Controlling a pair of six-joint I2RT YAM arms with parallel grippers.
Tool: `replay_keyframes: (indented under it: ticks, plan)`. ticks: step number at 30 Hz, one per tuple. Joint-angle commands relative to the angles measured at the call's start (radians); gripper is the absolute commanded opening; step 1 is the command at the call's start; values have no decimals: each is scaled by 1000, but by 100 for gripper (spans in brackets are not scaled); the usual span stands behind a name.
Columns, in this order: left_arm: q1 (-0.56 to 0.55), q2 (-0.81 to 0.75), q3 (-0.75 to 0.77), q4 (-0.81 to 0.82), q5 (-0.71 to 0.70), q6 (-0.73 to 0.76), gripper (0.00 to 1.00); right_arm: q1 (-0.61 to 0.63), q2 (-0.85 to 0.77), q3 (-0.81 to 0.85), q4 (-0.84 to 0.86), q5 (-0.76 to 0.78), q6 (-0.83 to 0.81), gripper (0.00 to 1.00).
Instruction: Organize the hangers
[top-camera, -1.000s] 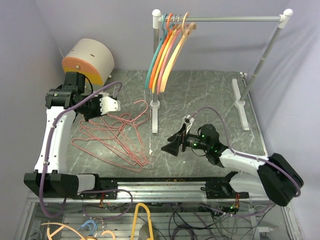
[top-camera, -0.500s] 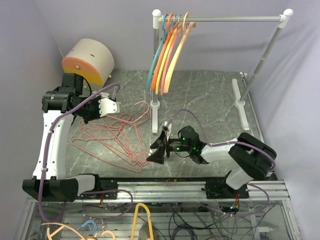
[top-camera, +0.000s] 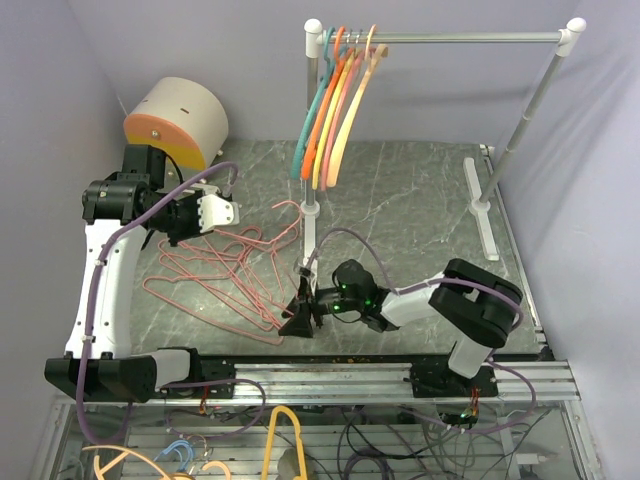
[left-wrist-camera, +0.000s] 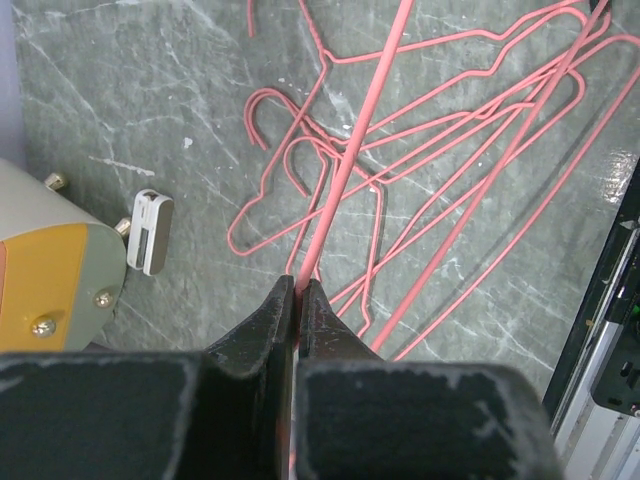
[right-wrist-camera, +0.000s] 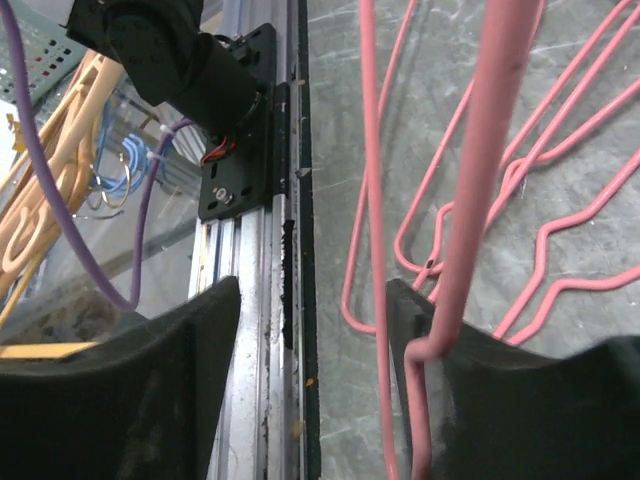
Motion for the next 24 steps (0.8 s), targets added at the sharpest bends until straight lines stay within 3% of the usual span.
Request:
replay_keyframes:
  ticks: [1,3,5,6,11,12,14,18,19,21,24]
  plan:
    - [1,-8,32,-32,76,11,7,18,35,34,38,21,-5,51]
    - [1,-10,37,-43,84,11,7,20,16,22,34,46,-7,36]
    - [1,-15,37,-55,90,15,7,20,-20,4,11,79,-8,8]
    - [1,-19,35,-59,92,18,7,21,-47,-7,-2,103,-8,0]
    - [1,-63,-5,-16,77,-12,8,44,-216,-77,-103,255,43,0]
    - [0,-71,-12,-5,81,-27,12,51,-253,-87,-143,288,59,0]
    - [1,-87,-25,19,87,-70,28,75,-338,-93,-260,394,90,0]
    - [0,-118,-29,72,104,-150,82,142,-452,-123,-447,531,144,0]
    - [0,-133,-25,87,113,-175,91,148,-473,-139,-474,549,163,0]
    - [0,-149,-5,99,140,-202,100,158,-509,-169,-516,569,211,0]
    - [1,-160,66,104,199,-262,100,193,-554,-195,-602,596,277,0]
